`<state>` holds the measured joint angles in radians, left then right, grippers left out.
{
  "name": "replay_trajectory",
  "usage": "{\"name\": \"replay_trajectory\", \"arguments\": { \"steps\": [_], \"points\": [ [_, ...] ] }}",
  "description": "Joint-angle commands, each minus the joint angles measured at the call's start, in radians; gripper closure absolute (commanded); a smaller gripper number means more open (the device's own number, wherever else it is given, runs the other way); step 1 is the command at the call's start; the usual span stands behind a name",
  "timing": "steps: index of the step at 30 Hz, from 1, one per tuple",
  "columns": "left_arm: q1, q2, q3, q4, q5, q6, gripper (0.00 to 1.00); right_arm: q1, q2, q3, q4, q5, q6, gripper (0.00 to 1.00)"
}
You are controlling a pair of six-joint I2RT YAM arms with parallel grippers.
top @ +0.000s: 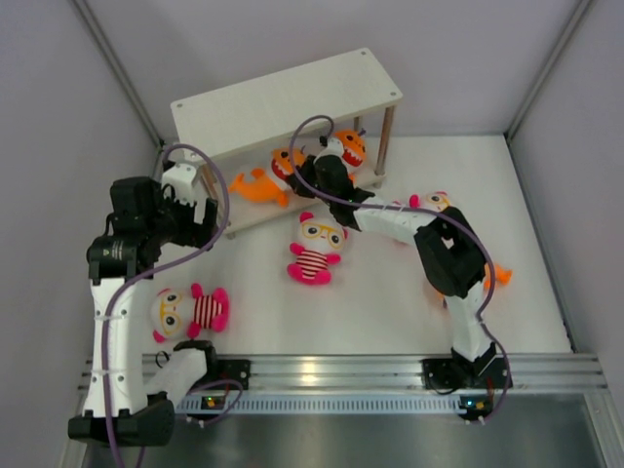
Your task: Place and organize the stuffed toys onto the shelf
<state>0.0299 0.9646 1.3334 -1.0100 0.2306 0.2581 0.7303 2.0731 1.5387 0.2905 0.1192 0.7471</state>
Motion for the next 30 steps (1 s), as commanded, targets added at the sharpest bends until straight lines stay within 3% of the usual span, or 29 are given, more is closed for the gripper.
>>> {"name": "replay_trajectory", "arguments": {
  "steps": [1,10,11,12,14,16,23,30],
  "points": [
    [0.001,-0.010,-0.008,0.027,0.018,0.010,0.02,-0.026,-0.099,-0.060,-0.022,-0.012,-0.060,1.00],
    [0.002,-0.012,-0.017,0.027,0.019,0.015,0.02,-0.035,-0.104,-0.025,-0.100,-0.076,-0.246,1.00],
    [0.002,-0.012,-0.017,0.027,0.018,0.013,0.02,-0.034,-0.099,-0.023,-0.097,-0.064,-0.241,0.96],
    [0.001,-0.012,-0.017,0.025,0.018,0.013,0.02,-0.037,-0.091,-0.022,-0.091,-0.061,-0.236,0.79],
    [0.002,-0.010,-0.017,0.027,0.021,0.013,0.02,-0.040,-0.070,-0.005,-0.086,-0.046,-0.221,0.71],
    [0.001,-0.012,-0.019,0.025,0.019,0.015,0.02,-0.045,-0.053,0.004,-0.088,-0.023,-0.190,0.57],
    [0.001,-0.013,-0.034,0.025,0.024,0.023,0.02,-0.045,-0.045,0.041,-0.082,-0.075,-0.247,0.41],
    [0.001,-0.013,-0.043,0.025,0.036,0.023,0.02,-0.009,-0.152,-0.060,-0.030,0.008,-0.330,0.24]
  ]
}}
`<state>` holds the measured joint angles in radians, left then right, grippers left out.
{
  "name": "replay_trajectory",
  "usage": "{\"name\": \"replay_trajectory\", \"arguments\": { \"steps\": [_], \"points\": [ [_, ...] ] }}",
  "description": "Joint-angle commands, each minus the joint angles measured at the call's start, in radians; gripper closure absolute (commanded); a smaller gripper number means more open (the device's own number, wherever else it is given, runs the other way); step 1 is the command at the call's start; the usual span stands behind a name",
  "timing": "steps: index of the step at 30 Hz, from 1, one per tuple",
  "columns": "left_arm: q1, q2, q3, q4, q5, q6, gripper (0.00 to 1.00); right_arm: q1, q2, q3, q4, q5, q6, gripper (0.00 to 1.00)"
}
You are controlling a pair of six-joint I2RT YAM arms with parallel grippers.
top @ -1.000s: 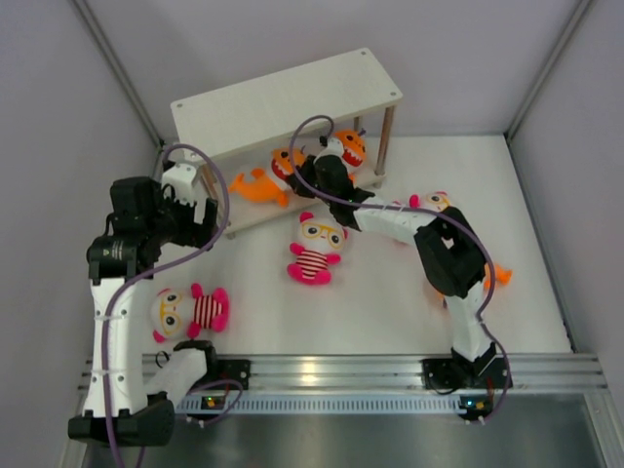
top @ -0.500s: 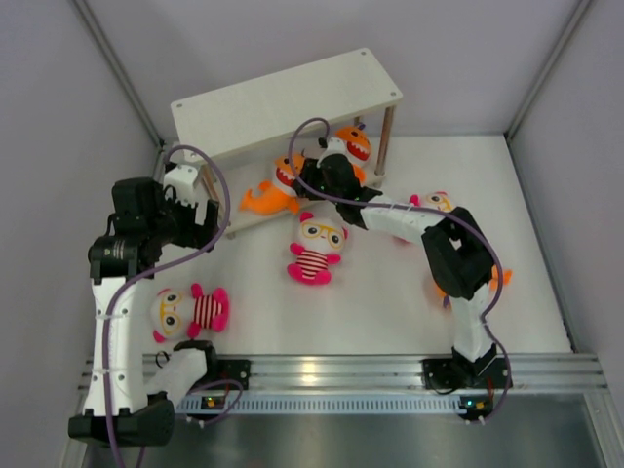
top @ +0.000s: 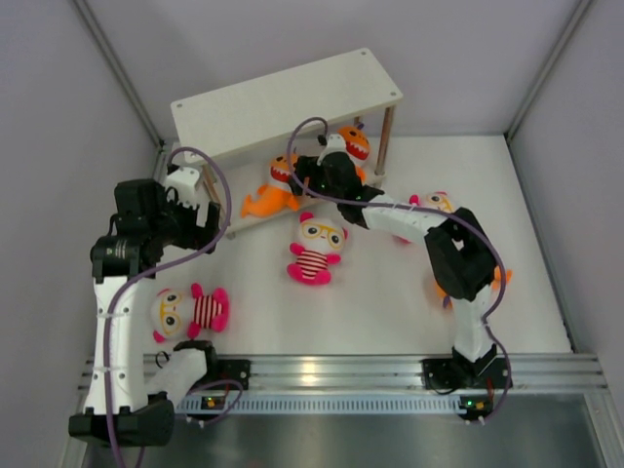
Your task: Place and organize the stuffed toys onto the shelf
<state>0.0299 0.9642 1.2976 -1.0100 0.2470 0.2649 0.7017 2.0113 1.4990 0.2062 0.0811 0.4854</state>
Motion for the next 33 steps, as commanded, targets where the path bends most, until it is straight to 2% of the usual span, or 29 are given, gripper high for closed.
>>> {"name": "replay_trajectory", "arguments": {
  "steps": [1,8,11,12,13,14,15,17,18,20,24,33],
  "points": [
    [0.002,-0.015,-0.006,0.025,0.020,0.014,0.02,0.027,-0.098,-0.037,0.056,0.071,-0.083,0.24],
    [0.001,-0.015,-0.008,0.025,0.023,0.013,0.02,0.077,-0.184,-0.154,0.140,0.180,-0.149,0.24],
    [0.001,-0.015,-0.009,0.025,0.018,0.016,0.02,0.131,-0.223,-0.219,0.206,0.232,-0.246,0.37],
    [0.001,-0.016,-0.009,0.025,0.017,0.016,0.02,0.169,-0.227,-0.238,0.228,0.235,-0.264,0.47],
    [0.001,-0.016,-0.011,0.025,0.012,0.016,0.02,0.185,-0.227,-0.275,0.257,0.218,-0.274,0.52],
    [0.001,-0.016,-0.012,0.025,0.008,0.014,0.02,0.199,-0.221,-0.293,0.344,0.189,-0.269,0.63],
    [0.001,-0.016,-0.014,0.025,0.003,0.013,0.02,0.212,-0.195,-0.305,0.387,0.154,-0.255,0.66],
    [0.001,-0.013,-0.012,0.025,-0.006,0.013,0.02,0.213,-0.154,-0.286,0.450,0.063,-0.216,0.76],
    [0.002,-0.013,-0.014,0.025,-0.009,0.011,0.02,0.216,-0.111,-0.263,0.441,0.046,-0.209,0.84],
    [0.002,-0.018,-0.009,0.024,-0.014,0.008,0.02,0.217,-0.077,-0.189,0.406,0.055,-0.168,0.92],
    [0.001,-0.019,-0.003,0.016,-0.015,0.016,0.02,0.216,-0.043,-0.174,0.332,0.135,-0.099,0.97],
    [0.001,0.004,0.011,0.014,-0.009,0.016,0.02,0.153,0.061,-0.057,0.208,0.146,-0.013,0.97]
  ]
}}
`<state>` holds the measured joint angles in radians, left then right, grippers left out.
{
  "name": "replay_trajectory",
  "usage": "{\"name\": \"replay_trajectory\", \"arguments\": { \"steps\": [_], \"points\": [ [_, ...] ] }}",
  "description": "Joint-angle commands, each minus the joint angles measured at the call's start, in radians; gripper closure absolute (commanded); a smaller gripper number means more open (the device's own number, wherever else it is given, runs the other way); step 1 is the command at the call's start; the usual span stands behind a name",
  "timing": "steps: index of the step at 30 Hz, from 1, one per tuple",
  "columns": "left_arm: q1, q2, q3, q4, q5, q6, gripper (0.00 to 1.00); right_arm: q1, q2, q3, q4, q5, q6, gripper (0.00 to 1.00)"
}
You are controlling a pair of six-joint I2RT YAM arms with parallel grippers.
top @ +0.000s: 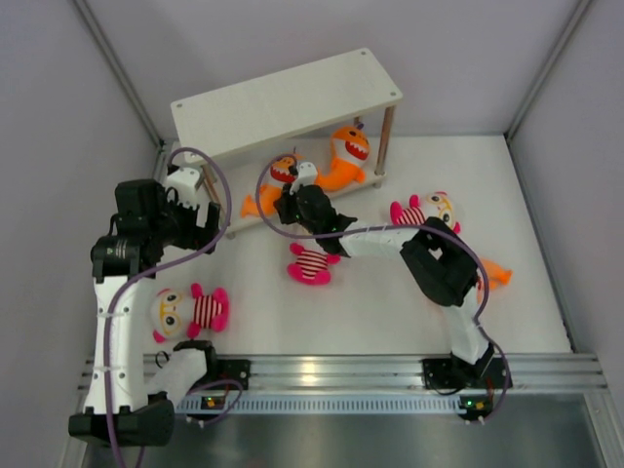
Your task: Place and organize the stuffed toys onto the shelf
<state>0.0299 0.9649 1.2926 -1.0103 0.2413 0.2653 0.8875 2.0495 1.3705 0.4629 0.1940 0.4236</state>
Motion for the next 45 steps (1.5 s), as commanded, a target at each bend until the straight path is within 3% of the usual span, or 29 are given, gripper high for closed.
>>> {"name": "replay_trajectory", "arguments": {
  "steps": [1,12,23,28,35,38,41,45],
  "points": [
    [0.001,0.003,0.017,0.016,-0.005,0.015,0.02,-0.038,0.031,0.106,-0.093,0.059,0.046,0.97],
    [0.002,0.011,0.024,0.016,-0.005,0.015,0.02,-0.097,0.054,0.174,-0.213,0.194,0.021,0.98],
    [0.001,0.006,0.017,0.016,-0.011,0.020,0.02,-0.136,0.043,0.245,-0.233,0.197,-0.063,0.97],
    [0.001,0.006,0.010,0.016,-0.010,0.025,0.02,-0.124,-0.052,0.120,-0.133,0.148,-0.086,0.96],
    [0.002,0.001,0.004,0.016,-0.002,0.023,0.02,-0.114,-0.236,-0.135,-0.041,0.238,-0.026,0.93],
    [0.001,0.006,-0.001,0.016,0.006,0.025,0.02,-0.124,-0.253,-0.166,-0.044,0.271,-0.022,0.82],
    [0.002,0.005,0.001,0.016,0.007,0.023,0.02,-0.136,-0.233,-0.114,-0.139,0.332,0.018,0.55],
    [0.001,0.008,0.002,0.016,0.004,0.022,0.02,-0.136,-0.117,0.057,-0.286,0.381,0.108,0.39]
  ]
}}
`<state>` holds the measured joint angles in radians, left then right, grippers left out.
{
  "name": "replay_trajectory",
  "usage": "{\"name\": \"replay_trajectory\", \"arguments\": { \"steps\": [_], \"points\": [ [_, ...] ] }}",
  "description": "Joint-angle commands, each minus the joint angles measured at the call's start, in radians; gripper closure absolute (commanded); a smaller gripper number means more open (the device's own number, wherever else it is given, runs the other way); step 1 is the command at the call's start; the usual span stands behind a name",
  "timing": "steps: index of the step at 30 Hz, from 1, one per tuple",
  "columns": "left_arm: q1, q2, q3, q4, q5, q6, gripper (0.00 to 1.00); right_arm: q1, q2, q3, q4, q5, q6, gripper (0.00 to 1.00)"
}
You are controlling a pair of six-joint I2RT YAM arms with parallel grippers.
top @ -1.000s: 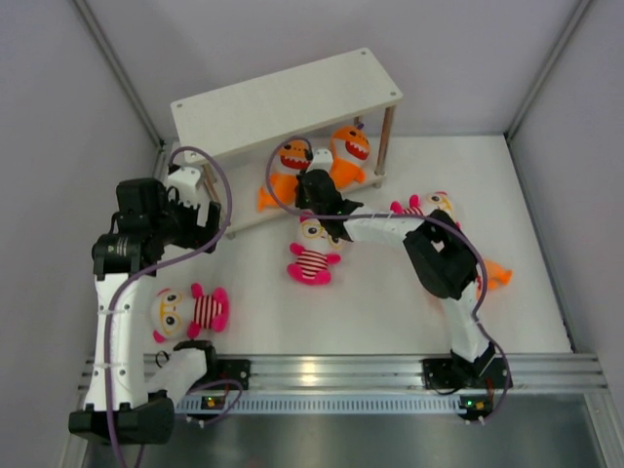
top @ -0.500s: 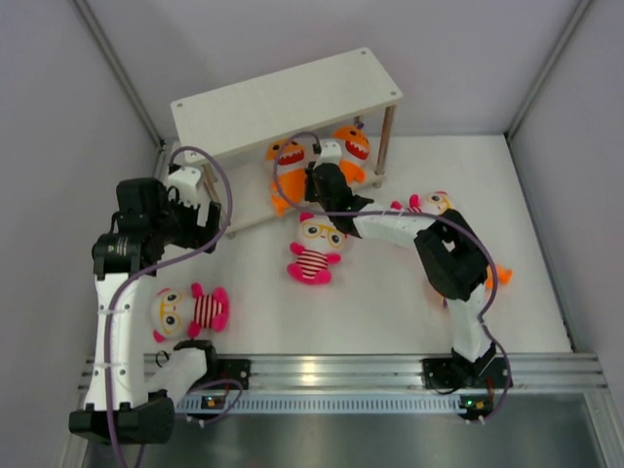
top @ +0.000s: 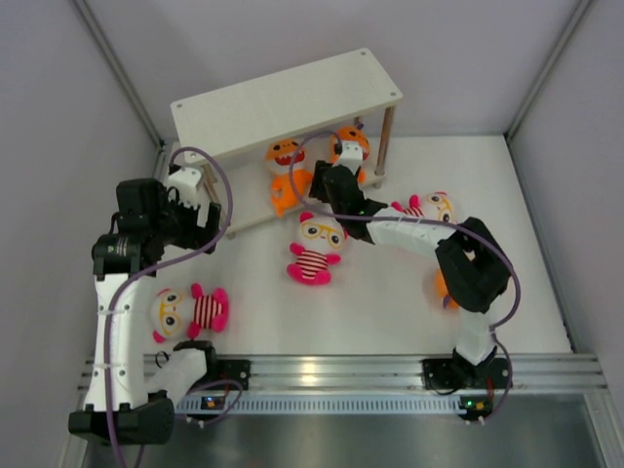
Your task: Place and organize the stuffed toys onto the shelf
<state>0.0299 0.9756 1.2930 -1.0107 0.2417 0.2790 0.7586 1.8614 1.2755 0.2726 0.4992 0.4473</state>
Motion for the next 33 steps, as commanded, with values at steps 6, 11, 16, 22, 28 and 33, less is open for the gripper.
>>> {"name": "replay_trajectory", "arguments": {
  "steps": [6,11,16,22,28,33],
  "points": [
    [0.001,-0.006,-0.003,0.017,0.002,0.008,0.02,-0.007,0.179,0.289,-0.187,0.214,0.171,0.37],
    [0.002,-0.006,-0.009,0.017,0.004,0.011,0.02,-0.008,0.239,0.326,-0.167,0.230,0.094,0.45],
    [0.001,-0.006,-0.009,0.017,0.001,0.012,0.02,-0.016,0.222,0.255,-0.127,0.210,0.080,0.52],
    [0.002,-0.003,0.003,0.017,-0.001,0.011,0.02,-0.057,0.162,0.159,-0.099,0.180,0.070,0.52],
    [0.001,0.003,0.008,0.017,0.008,0.006,0.02,-0.091,0.133,0.131,-0.041,0.107,0.002,0.52],
    [0.002,0.000,0.011,0.015,-0.007,0.006,0.02,-0.116,0.171,0.188,-0.042,0.026,-0.041,0.49]
  ]
}}
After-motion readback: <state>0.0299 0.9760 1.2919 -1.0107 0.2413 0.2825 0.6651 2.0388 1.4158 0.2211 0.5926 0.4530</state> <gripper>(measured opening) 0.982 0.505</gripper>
